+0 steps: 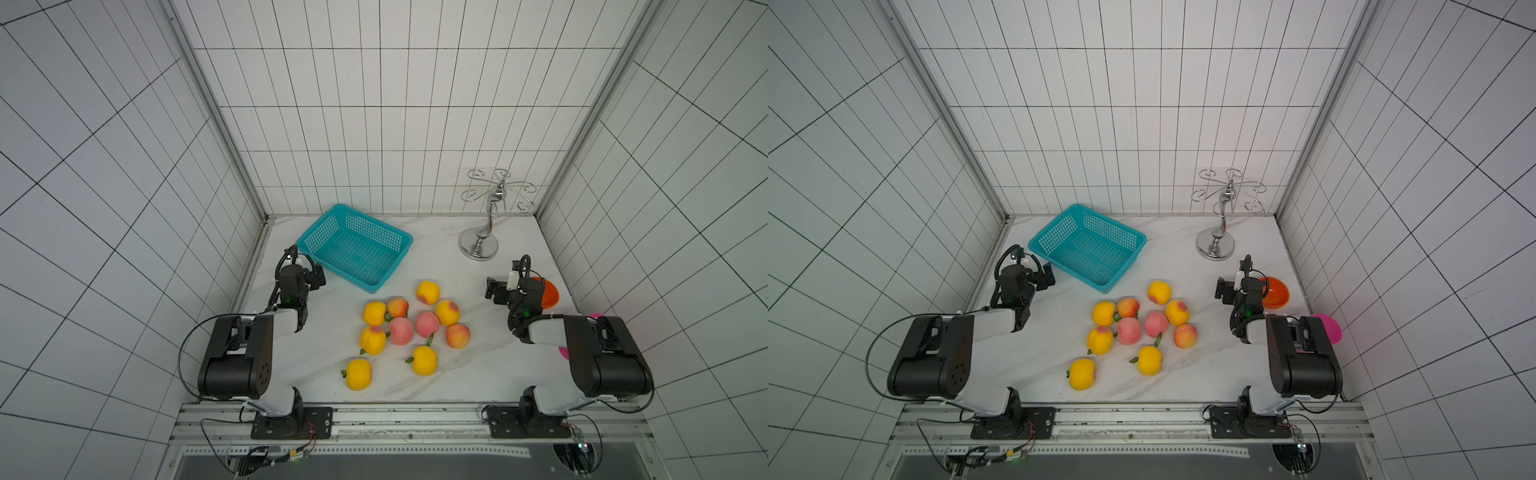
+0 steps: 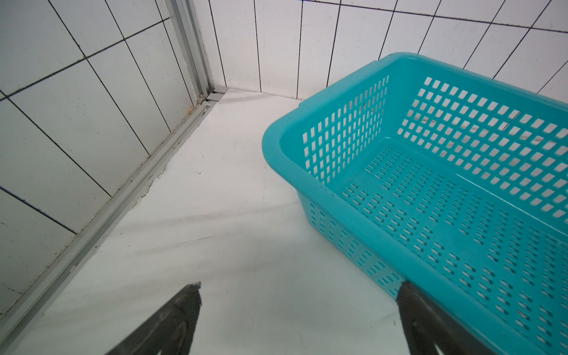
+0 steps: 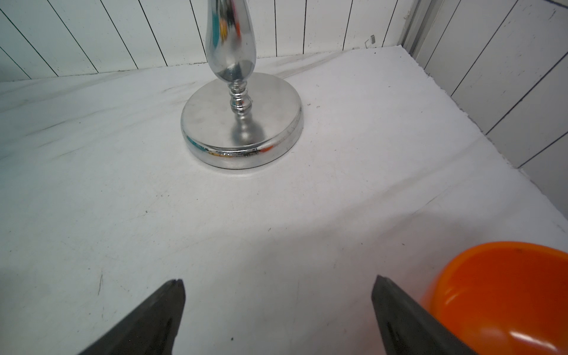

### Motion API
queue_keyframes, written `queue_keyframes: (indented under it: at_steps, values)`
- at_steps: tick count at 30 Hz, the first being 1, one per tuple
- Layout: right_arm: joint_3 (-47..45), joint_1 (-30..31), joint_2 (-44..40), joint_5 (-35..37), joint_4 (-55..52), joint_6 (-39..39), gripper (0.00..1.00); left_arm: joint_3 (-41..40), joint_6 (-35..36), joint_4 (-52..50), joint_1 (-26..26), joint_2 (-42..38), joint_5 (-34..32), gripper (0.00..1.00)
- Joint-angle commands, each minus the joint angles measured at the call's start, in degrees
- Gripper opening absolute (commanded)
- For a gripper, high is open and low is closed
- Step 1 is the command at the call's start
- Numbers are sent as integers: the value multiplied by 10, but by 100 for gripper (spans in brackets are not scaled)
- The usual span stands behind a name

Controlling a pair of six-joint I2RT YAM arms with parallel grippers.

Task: Put the peaches into the basket
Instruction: Pick up the peach from the center of the board.

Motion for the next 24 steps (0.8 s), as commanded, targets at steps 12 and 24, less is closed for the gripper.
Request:
queue_keyframes:
  at_steps: [12,24]
  values:
    - [49,-7,-26,-6,-67,-2,99,21,2,-43,-1,-28,-5,99]
    - [109,-6,-75,4,-202,-1,99,57,-52,-197,-30,-115,-30,99]
